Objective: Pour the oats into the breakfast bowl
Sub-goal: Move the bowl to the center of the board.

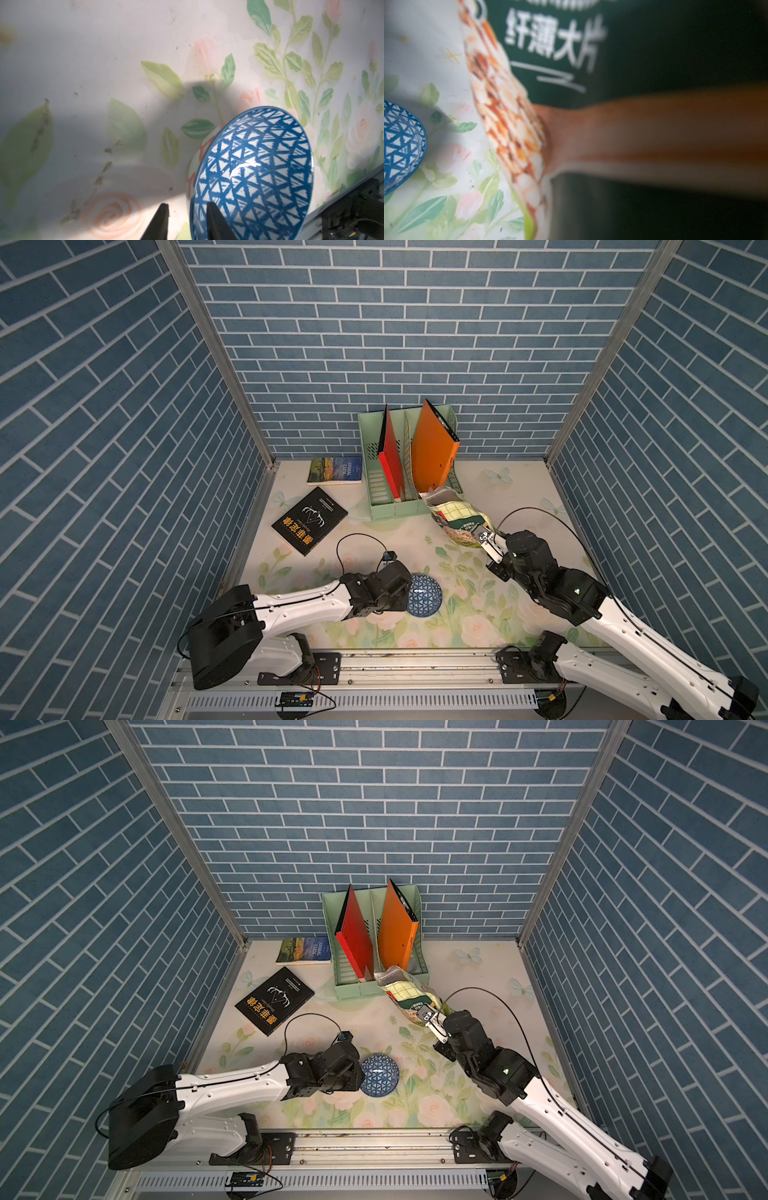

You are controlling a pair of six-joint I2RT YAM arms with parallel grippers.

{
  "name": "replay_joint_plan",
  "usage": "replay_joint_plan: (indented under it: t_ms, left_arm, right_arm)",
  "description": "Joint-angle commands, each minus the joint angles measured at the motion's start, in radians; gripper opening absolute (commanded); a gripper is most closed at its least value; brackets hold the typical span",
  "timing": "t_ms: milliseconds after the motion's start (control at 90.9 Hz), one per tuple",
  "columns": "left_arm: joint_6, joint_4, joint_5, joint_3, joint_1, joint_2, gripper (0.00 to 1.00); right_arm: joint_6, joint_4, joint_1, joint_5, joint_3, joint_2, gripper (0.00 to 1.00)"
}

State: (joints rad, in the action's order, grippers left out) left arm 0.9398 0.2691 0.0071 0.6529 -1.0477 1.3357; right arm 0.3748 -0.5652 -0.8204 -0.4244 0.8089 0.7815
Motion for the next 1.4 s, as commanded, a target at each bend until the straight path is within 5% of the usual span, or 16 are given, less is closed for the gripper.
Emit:
replay_joint_plan:
  t_ms: [0,297,715,1111,1386]
  left_arm:
    - [-0.005,0.008,-0.004,0.046,-0.008,0.03,0.19]
    - [-0.061,0.109,-0.078,0.188,0.0,0.079,0.0]
    - [-0.134,0.14,-0.116,0.315,0.188,0.171,0.0]
    - [-0.128,0.104,-0.086,0.366,0.233,0.247,0.0]
    - [-0.115,0.073,-0.089,0.368,0.246,0.28,0.1]
  right_arm:
    - [-0.016,0.071,-0.005,-0.072,0.063,-0.044,0.0]
    - [0.1,0.052,-0.005,-0.069,0.05,-0.127,0.0]
    - [0.282,-0.017,-0.006,-0.104,0.03,-0.163,0.0]
    - [0.373,-0.015,-0.006,-0.127,-0.021,-0.116,0.0]
    - [0.393,0.001,-0.017,-0.112,-0.053,-0.093,0.0]
